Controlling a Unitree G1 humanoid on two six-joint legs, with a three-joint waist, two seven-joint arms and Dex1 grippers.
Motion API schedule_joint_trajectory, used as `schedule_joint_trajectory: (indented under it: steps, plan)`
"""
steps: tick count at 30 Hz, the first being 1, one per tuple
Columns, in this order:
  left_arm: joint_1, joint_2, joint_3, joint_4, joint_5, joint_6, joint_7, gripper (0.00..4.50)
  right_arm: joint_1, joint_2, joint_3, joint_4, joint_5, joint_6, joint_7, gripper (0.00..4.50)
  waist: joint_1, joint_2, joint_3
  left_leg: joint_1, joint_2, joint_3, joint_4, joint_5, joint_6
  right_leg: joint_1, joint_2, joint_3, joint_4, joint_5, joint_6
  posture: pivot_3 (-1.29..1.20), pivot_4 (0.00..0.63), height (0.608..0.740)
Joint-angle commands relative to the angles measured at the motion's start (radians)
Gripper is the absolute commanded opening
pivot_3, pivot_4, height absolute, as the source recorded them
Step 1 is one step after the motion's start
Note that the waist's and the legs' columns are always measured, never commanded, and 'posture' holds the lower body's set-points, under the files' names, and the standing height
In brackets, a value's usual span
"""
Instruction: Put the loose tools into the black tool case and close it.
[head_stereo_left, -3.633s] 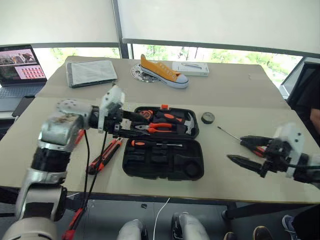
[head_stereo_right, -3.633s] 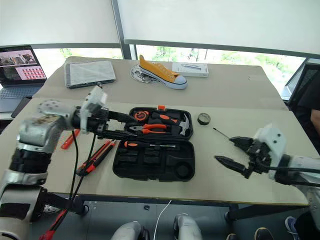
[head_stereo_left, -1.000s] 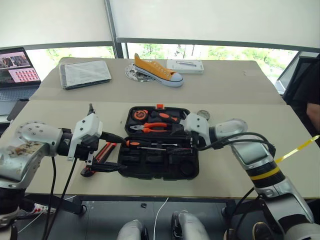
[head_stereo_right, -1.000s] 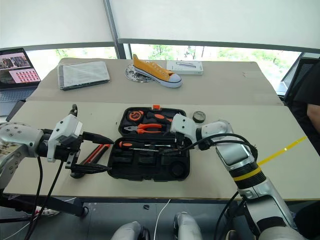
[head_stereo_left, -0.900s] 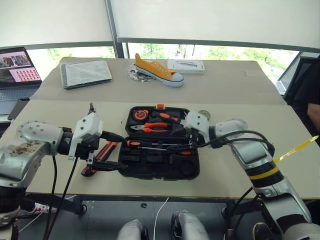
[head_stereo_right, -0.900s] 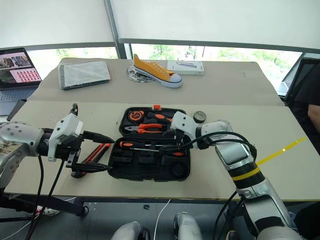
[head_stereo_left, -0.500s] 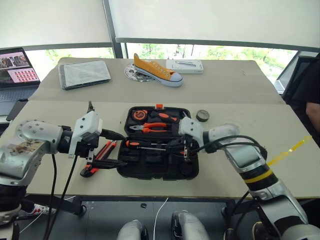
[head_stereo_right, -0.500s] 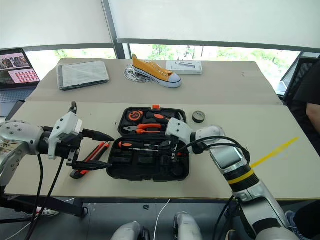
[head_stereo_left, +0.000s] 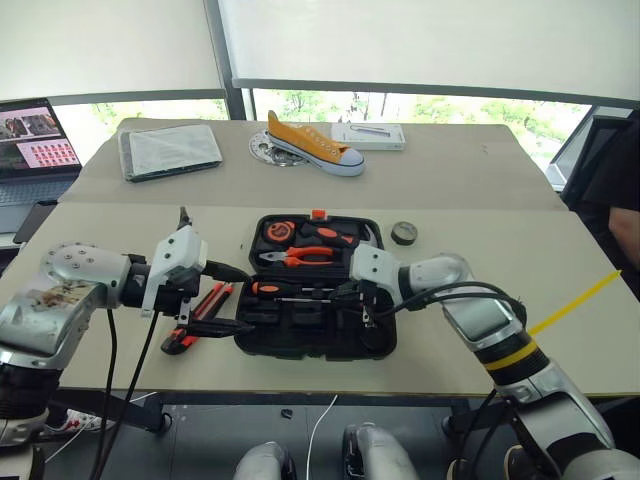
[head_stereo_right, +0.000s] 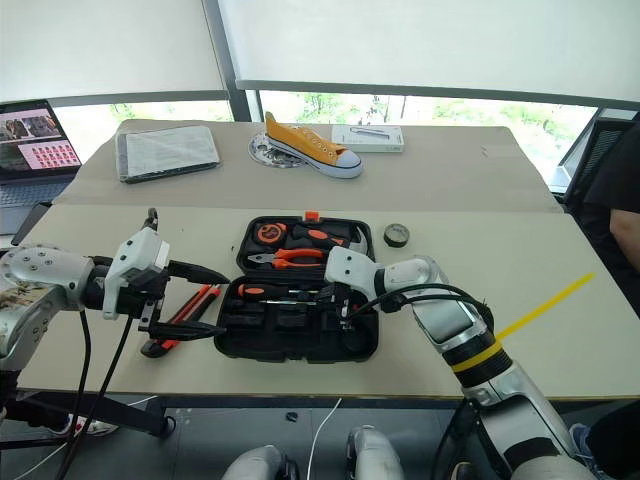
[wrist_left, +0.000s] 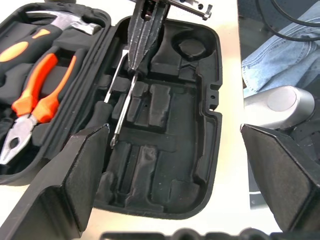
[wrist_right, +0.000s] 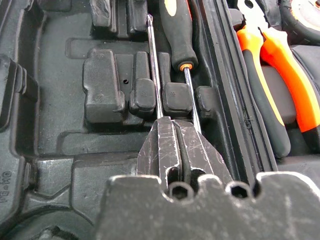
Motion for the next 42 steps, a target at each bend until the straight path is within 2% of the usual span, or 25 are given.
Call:
schedule_joint_trajectory:
  steps: [1, 2, 6, 7, 11, 13, 16, 19, 23, 25, 28, 31, 36, 39, 42]
  plan:
    - [0.062, -0.003, 0.101, -0.032, -0.025, 0.029, 0.076, 4.50, -0.026, 0.010, -0.159, -0.130, 0.198, 0.118, 0.032, 0.01, -0.003, 0.000, 0.000, -0.001, 0.000, 0.000, 0.000, 0.000, 0.000, -0.002, 0.000, 0.000, 0.000, 0.001, -0.001, 0.00, 0.150, 0.733]
    - [0.089, -0.004, 0.130, -0.040, -0.031, 0.045, 0.101, 4.50, -0.034, 0.002, -0.191, -0.158, 0.241, 0.158, 0.039, 0.01, -0.004, 0.000, 0.000, -0.004, 0.000, 0.000, 0.000, 0.000, 0.000, -0.005, 0.000, 0.000, 0.001, 0.003, -0.006, 0.00, 0.150, 0.733]
    - [0.291, -0.024, 0.322, -0.112, -0.032, 0.128, 0.232, 4.50, -0.049, -0.060, -0.327, -0.283, 0.453, 0.327, 0.078, 1.03, -0.003, 0.000, 0.001, -0.005, 0.000, 0.001, 0.000, 0.000, 0.000, -0.009, -0.001, 0.000, 0.005, 0.004, -0.007, 0.00, 0.150, 0.733]
    - [0.347, -0.032, 0.374, -0.135, -0.034, 0.146, 0.254, 4.50, -0.047, -0.076, -0.350, -0.307, 0.494, 0.352, 0.085, 1.49, -0.002, 0.000, 0.001, -0.005, 0.000, 0.001, -0.001, 0.000, 0.000, -0.009, -0.001, 0.000, 0.005, 0.004, -0.007, 0.00, 0.150, 0.733]
    - [0.644, -0.110, 0.625, -0.212, 0.017, 0.176, 0.329, 4.50, -0.006, -0.157, -0.409, -0.391, 0.599, 0.383, 0.130, 2.87, -0.001, 0.000, 0.001, -0.004, 0.001, 0.000, -0.004, -0.001, -0.001, -0.009, -0.003, 0.000, 0.002, 0.003, -0.008, 0.00, 0.150, 0.733]
    - [0.729, -0.160, 0.716, -0.212, 0.040, 0.184, 0.388, 4.50, 0.018, -0.182, -0.407, -0.411, 0.612, 0.370, 0.132, 3.49, 0.001, 0.000, 0.001, -0.004, 0.003, 0.000, -0.004, -0.002, -0.002, -0.009, -0.002, 0.000, -0.001, 0.003, -0.008, 0.00, 0.150, 0.733]
    - [0.778, -0.212, 0.803, -0.181, 0.049, 0.211, 0.471, 4.50, 0.033, -0.190, -0.411, -0.421, 0.637, 0.372, 0.114, 4.45, 0.006, 0.000, 0.001, -0.004, 0.003, 0.000, -0.004, -0.002, -0.002, -0.008, -0.003, 0.000, -0.001, 0.001, -0.005, 0.00, 0.150, 0.733]
    - [0.749, -0.206, 0.806, -0.141, 0.045, 0.249, 0.520, 4.50, 0.038, -0.192, -0.402, -0.421, 0.640, 0.358, 0.100, 4.45, 0.017, -0.001, 0.001, -0.004, 0.003, 0.000, -0.004, -0.002, -0.004, -0.008, -0.003, 0.001, -0.001, 0.001, -0.003, 0.00, 0.150, 0.733]
    - [0.581, -0.129, 0.728, -0.011, 0.041, 0.312, 0.571, 4.50, 0.034, -0.188, -0.387, -0.422, 0.629, 0.336, 0.083, 4.45, 0.030, -0.002, 0.000, -0.004, 0.003, -0.001, -0.004, -0.005, -0.011, -0.008, -0.002, 0.000, 0.000, 0.003, -0.004, 0.00, 0.150, 0.733]
    - [0.464, -0.073, 0.633, 0.076, 0.041, 0.365, 0.571, 4.50, 0.033, -0.185, -0.388, -0.429, 0.630, 0.327, 0.069, 4.45, 0.030, -0.002, 0.000, -0.004, 0.003, -0.001, -0.004, -0.005, -0.010, -0.008, -0.001, -0.001, 0.000, 0.007, -0.011, 0.00, 0.150, 0.733]
    - [0.285, -0.020, 0.477, 0.211, 0.064, 0.414, 0.573, 4.50, 0.041, -0.185, -0.384, -0.449, 0.632, 0.321, 0.052, 4.45, 0.027, -0.002, 0.000, -0.004, 0.001, 0.001, -0.004, -0.001, -0.004, -0.008, 0.000, -0.003, 0.001, 0.007, -0.011, 0.00, 0.150, 0.733]
    - [0.107, 0.006, 0.299, 0.373, 0.151, 0.386, 0.586, 4.50, 0.056, -0.188, -0.385, -0.478, 0.643, 0.324, 0.037, 4.45, 0.021, -0.002, 0.000, -0.004, 0.000, 0.003, -0.004, -0.001, -0.004, -0.009, -0.001, -0.003, 0.000, 0.007, -0.011, 0.00, 0.150, 0.733]
    - [-0.115, -0.013, 0.098, 0.641, 0.261, 0.331, 0.559, 4.50, 0.079, -0.194, -0.411, -0.528, 0.677, 0.352, -0.011, 4.45, 0.003, -0.003, 0.000, -0.005, 0.000, 0.008, -0.005, -0.001, -0.004, -0.009, 0.002, -0.004, -0.001, 0.007, -0.011, 0.00, 0.150, 0.733]
    - [-0.162, -0.034, 0.036, 0.730, 0.291, 0.282, 0.516, 4.50, 0.093, -0.203, -0.425, -0.551, 0.703, 0.364, -0.039, 4.45, 0.001, -0.002, 0.000, -0.004, 0.000, 0.010, -0.007, -0.001, -0.004, -0.010, 0.002, -0.005, -0.001, 0.007, -0.011, 0.00, 0.150, 0.733]
    - [-0.191, -0.055, 0.005, 0.798, 0.322, 0.213, 0.495, 3.63, 0.105, -0.216, -0.430, -0.565, 0.718, 0.365, -0.058, 4.50, 0.003, -0.002, 0.000, -0.003, 0.000, 0.011, -0.007, 0.000, -0.006, -0.010, 0.000, -0.003, 0.001, 0.007, -0.012, 0.00, 0.150, 0.733]
